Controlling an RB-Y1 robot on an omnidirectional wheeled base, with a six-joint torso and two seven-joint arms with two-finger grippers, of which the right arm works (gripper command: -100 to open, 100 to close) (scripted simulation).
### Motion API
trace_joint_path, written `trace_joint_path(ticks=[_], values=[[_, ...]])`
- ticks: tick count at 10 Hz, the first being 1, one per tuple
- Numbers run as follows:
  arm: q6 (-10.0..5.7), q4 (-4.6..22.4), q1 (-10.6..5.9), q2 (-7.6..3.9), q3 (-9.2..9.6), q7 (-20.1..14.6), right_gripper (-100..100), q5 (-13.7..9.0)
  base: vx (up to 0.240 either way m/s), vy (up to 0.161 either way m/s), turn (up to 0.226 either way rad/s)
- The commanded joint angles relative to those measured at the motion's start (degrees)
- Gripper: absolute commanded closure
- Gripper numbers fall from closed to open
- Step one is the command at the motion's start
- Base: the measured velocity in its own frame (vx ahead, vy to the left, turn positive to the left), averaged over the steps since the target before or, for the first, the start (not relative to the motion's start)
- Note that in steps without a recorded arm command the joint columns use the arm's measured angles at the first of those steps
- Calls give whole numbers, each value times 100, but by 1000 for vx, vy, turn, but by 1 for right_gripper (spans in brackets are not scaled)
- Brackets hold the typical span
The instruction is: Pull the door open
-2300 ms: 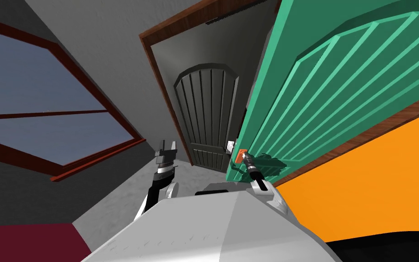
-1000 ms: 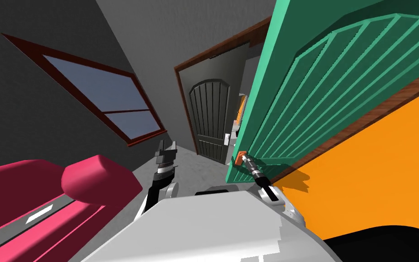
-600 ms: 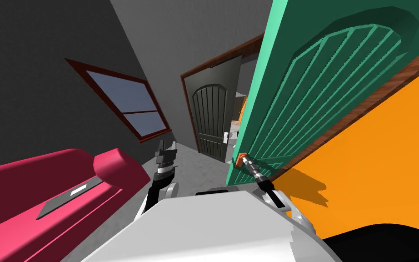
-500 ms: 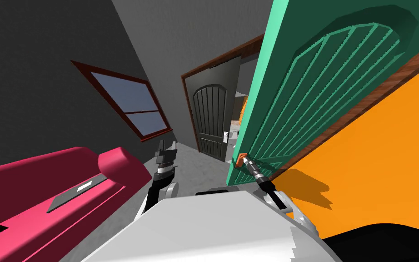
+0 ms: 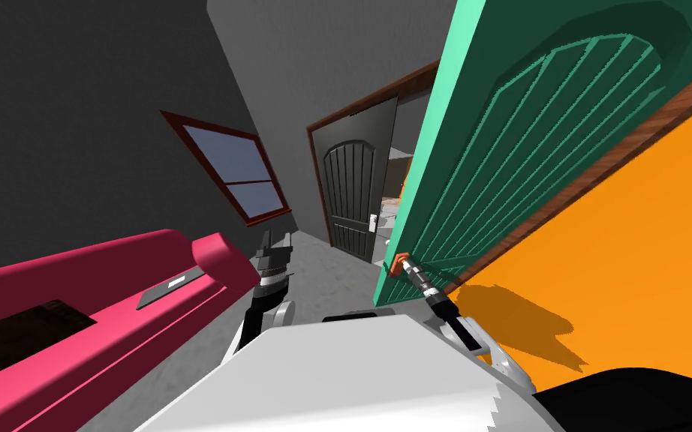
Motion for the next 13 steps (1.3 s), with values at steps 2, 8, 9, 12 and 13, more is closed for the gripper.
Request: trace_joint_path(ticks=[2, 8, 9, 12, 13], values=[[-238, 72, 67, -118, 37, -100, 100, 24, -211, -87, 123], [-575, 221, 130, -311, 71, -244, 100, 59, -181, -72, 96], [-635, 249, 132, -340, 71, -265, 100, 64, -182, -86, 162], [-851, 350, 138, -448, 70, -340, 100, 80, -221, -94, 143], [-926, 385, 140, -486, 70, -366, 100, 86, -197, -98, 107]])
